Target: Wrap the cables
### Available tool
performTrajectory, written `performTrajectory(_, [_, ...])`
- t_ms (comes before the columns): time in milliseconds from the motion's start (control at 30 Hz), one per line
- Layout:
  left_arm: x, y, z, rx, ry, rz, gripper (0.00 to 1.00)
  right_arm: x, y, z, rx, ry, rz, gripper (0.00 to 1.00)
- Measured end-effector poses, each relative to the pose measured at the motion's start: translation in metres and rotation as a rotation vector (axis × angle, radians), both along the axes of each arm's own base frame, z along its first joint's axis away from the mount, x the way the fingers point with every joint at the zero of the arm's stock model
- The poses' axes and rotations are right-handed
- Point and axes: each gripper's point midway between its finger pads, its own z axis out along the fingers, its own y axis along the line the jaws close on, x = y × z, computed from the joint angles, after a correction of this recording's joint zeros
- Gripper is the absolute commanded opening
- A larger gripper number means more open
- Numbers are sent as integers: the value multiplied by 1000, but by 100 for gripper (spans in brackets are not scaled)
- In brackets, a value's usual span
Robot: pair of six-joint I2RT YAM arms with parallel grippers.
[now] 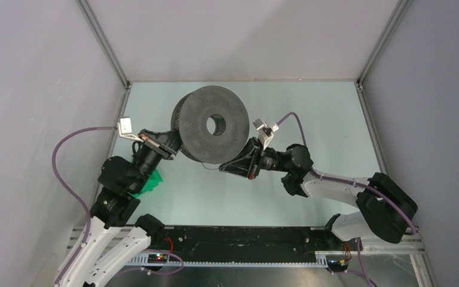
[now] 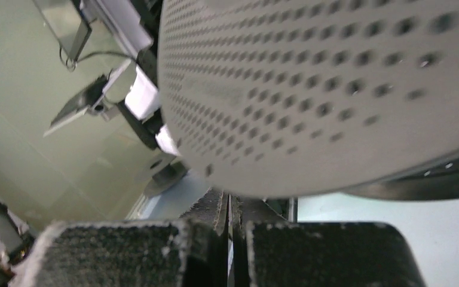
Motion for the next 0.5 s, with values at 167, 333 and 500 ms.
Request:
performTrajectory(167, [3, -2, -5, -52, -1, -4, 0, 20, 14, 12, 56, 126, -62, 0])
performTrajectory(333, [10, 3, -7, -121, -7, 35, 0, 38, 30, 18, 121, 262, -97, 0])
performTrajectory(500, [16, 9, -14, -166, 7, 72, 0, 55, 37, 25, 196, 353, -169, 0])
